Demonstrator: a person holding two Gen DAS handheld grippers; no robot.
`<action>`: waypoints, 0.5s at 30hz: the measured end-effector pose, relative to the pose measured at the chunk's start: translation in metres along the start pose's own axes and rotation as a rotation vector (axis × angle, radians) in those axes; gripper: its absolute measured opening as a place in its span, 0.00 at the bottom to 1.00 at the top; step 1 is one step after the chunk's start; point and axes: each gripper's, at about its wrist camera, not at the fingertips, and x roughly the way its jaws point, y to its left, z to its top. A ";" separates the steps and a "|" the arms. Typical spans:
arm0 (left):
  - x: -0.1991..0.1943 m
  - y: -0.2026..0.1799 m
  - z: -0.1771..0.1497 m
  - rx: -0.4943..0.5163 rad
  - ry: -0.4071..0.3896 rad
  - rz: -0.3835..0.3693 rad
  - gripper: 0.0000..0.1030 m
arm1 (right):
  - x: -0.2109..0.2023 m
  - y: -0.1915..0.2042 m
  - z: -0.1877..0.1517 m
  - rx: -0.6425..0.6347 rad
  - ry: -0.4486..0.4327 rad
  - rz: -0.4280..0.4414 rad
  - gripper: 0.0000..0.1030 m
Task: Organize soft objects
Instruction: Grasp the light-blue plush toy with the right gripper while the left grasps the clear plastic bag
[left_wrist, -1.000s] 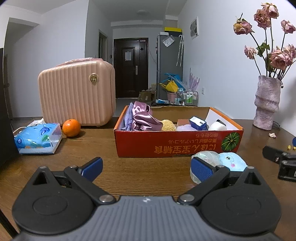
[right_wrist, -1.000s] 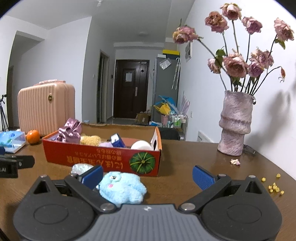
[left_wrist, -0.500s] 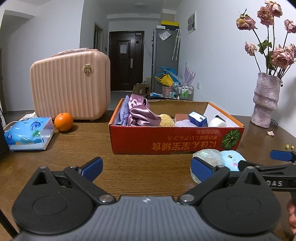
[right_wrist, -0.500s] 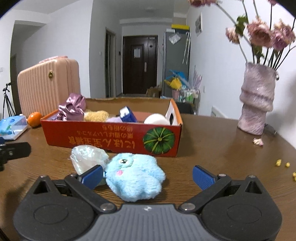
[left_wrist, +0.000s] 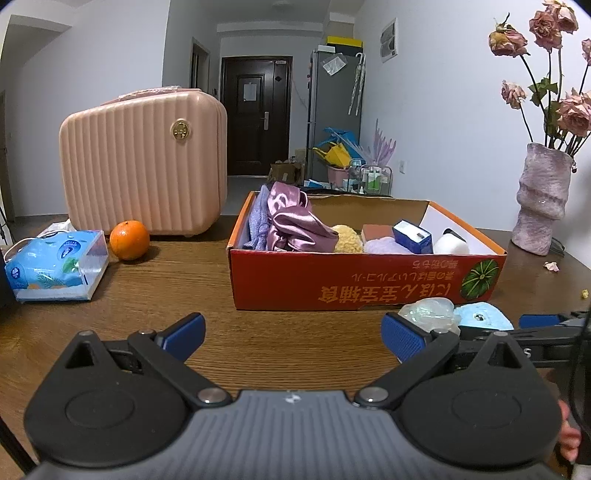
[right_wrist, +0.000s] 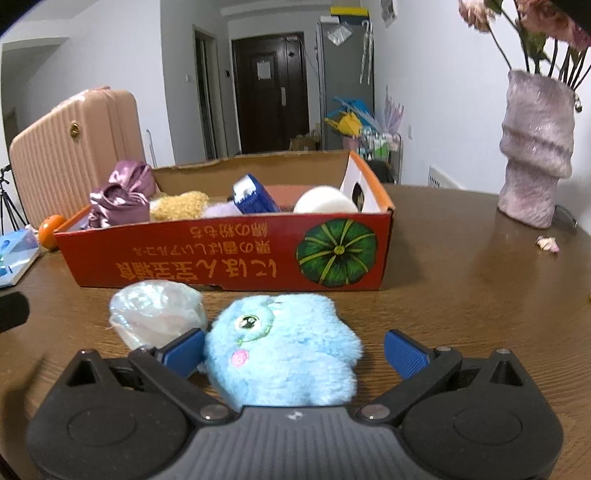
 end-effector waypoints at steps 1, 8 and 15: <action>0.000 0.000 0.000 0.000 0.001 -0.001 1.00 | 0.002 0.001 0.001 0.001 0.004 0.000 0.99; 0.001 -0.001 -0.001 0.005 0.005 -0.008 1.00 | 0.009 0.009 -0.002 -0.036 0.039 -0.006 0.79; -0.001 -0.004 -0.001 0.010 -0.007 -0.007 1.00 | -0.008 0.005 0.000 -0.023 -0.025 -0.021 0.74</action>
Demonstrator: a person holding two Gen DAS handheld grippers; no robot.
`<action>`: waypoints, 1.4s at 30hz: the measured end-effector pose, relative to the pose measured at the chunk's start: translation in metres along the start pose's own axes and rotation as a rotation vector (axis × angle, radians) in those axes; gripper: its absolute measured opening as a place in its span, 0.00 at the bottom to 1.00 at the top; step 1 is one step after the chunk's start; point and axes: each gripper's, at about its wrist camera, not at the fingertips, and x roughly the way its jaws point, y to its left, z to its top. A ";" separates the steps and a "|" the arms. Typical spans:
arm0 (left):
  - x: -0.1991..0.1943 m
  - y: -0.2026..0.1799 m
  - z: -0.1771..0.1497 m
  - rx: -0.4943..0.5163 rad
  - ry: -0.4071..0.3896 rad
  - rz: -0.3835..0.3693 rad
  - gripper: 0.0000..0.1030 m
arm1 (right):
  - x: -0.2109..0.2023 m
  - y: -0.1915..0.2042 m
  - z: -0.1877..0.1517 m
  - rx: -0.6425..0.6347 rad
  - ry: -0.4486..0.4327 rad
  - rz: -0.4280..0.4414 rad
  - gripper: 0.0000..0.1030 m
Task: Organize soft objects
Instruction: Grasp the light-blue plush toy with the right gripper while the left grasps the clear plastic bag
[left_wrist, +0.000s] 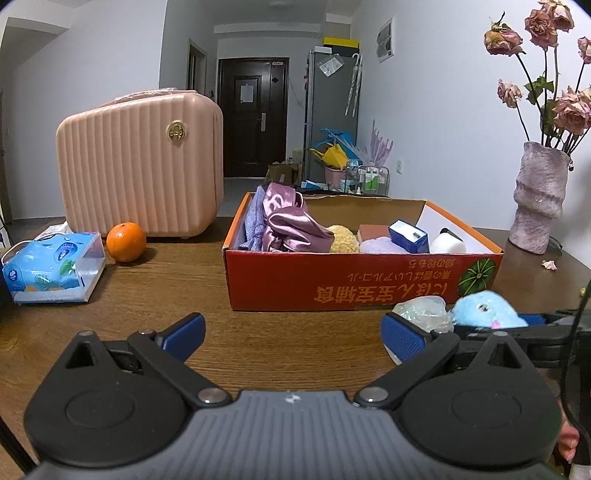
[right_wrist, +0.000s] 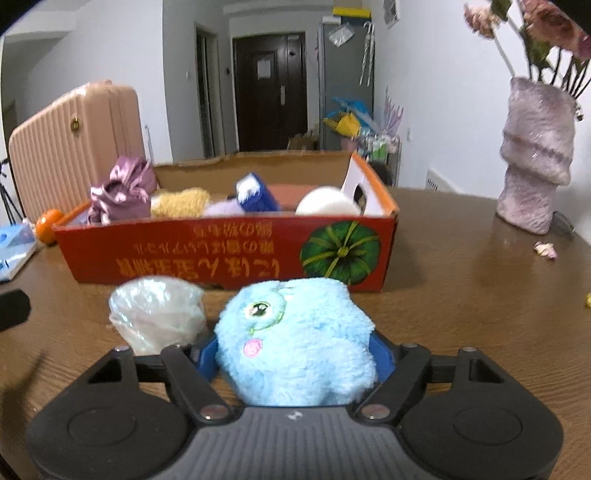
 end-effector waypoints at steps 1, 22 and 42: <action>-0.001 -0.001 0.000 0.002 -0.003 -0.001 1.00 | -0.004 -0.001 0.001 0.002 -0.015 -0.002 0.74; 0.008 -0.048 0.007 0.030 0.027 -0.120 1.00 | -0.052 -0.049 0.000 0.018 -0.232 -0.090 0.74; 0.066 -0.096 0.014 0.079 0.125 -0.072 1.00 | -0.052 -0.080 -0.003 0.026 -0.237 -0.123 0.74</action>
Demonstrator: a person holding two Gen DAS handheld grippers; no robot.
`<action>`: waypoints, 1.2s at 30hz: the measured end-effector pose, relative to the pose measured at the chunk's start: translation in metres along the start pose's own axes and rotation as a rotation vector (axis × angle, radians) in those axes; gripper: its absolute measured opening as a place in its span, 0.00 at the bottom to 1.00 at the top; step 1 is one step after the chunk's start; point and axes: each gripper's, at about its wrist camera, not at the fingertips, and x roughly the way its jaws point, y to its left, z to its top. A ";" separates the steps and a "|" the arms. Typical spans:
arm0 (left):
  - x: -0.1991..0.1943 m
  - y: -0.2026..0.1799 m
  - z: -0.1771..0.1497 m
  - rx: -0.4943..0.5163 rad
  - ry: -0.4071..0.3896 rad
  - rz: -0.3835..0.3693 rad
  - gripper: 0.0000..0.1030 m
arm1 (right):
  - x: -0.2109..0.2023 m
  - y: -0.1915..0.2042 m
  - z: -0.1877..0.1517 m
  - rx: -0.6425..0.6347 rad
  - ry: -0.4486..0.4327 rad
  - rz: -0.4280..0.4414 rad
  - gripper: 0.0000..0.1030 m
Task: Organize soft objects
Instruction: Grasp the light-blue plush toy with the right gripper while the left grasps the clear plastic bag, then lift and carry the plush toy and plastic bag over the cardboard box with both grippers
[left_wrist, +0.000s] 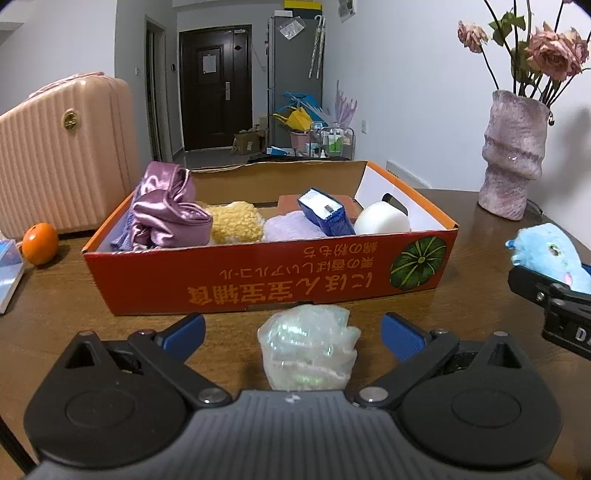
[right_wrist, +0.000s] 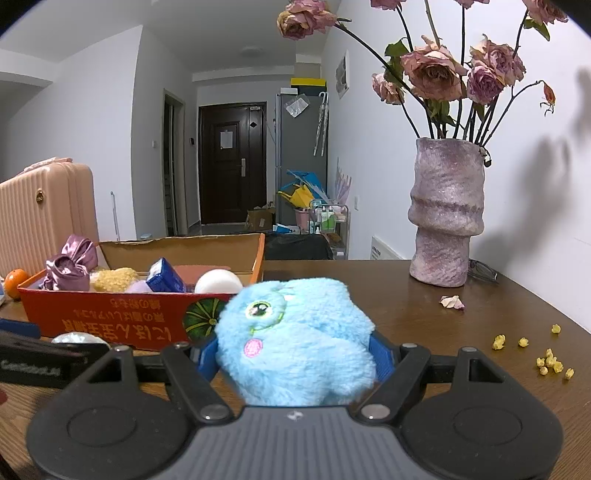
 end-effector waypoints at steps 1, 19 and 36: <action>0.003 0.000 0.001 0.006 -0.002 -0.001 1.00 | 0.001 0.000 0.000 0.000 0.003 -0.001 0.74; 0.035 0.001 0.000 0.044 0.053 -0.073 0.49 | 0.007 0.001 -0.003 -0.008 0.025 -0.005 0.74; -0.008 0.019 -0.008 0.005 -0.049 -0.014 0.39 | -0.002 0.005 -0.003 -0.028 -0.030 0.008 0.74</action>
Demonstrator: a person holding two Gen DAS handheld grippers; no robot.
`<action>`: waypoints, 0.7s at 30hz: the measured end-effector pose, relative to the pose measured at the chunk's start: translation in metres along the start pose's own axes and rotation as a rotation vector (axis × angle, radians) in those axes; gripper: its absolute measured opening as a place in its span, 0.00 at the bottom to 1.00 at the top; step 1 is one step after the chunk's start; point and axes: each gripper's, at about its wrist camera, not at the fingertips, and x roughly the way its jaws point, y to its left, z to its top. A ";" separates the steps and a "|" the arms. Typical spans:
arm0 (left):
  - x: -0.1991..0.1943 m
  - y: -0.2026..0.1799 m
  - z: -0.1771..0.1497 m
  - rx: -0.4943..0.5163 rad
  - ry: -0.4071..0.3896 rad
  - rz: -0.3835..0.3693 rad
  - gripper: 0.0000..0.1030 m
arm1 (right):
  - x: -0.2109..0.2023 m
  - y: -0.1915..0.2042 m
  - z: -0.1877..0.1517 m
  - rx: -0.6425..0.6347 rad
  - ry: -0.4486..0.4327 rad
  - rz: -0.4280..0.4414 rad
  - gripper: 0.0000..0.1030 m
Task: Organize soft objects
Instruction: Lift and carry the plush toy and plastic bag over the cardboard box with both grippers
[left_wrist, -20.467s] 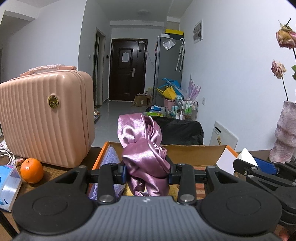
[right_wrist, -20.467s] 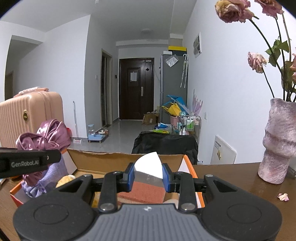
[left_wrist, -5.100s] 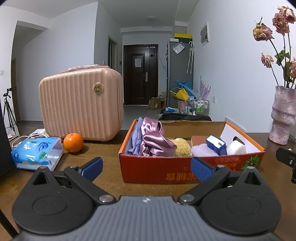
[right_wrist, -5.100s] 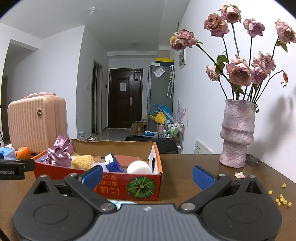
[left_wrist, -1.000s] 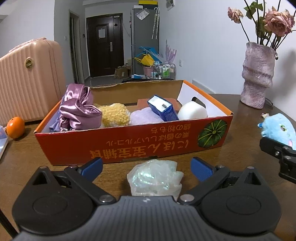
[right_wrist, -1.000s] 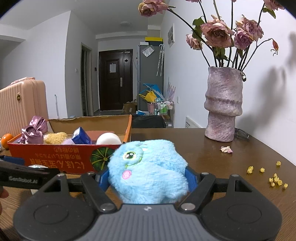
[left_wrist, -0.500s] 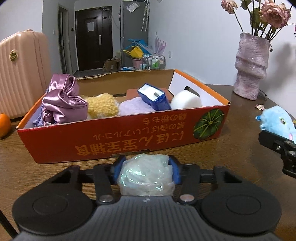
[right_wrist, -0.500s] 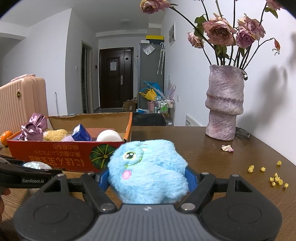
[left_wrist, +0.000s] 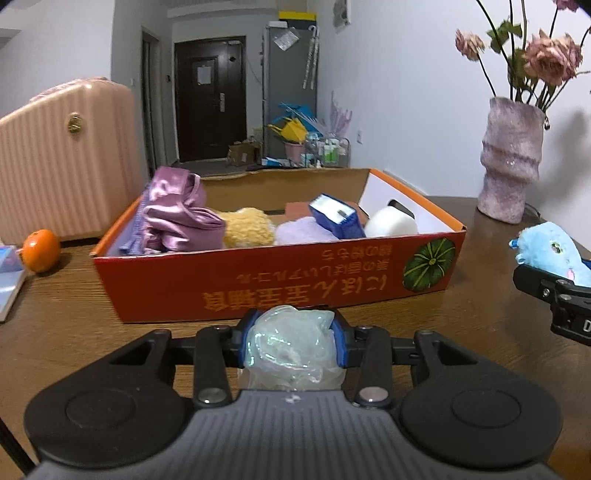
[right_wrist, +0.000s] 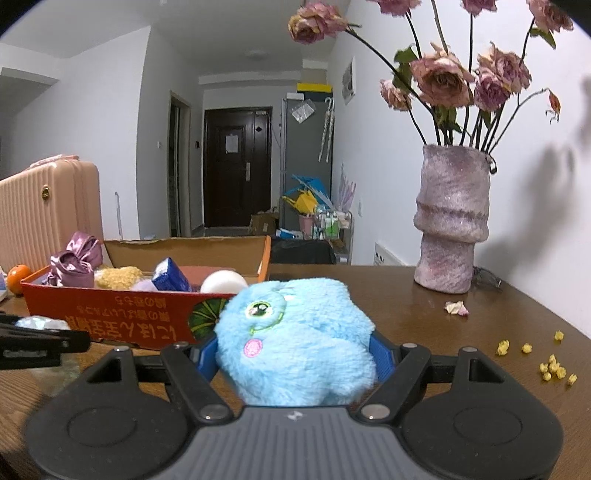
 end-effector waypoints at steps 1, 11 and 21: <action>-0.005 0.002 -0.001 -0.001 -0.009 0.002 0.39 | -0.002 0.001 0.000 -0.003 -0.006 -0.001 0.74; -0.045 0.013 -0.004 -0.014 -0.090 0.006 0.39 | -0.024 0.013 -0.003 0.017 -0.042 0.009 0.74; -0.066 0.027 0.003 -0.052 -0.131 0.001 0.39 | -0.043 0.032 -0.003 0.038 -0.079 0.027 0.74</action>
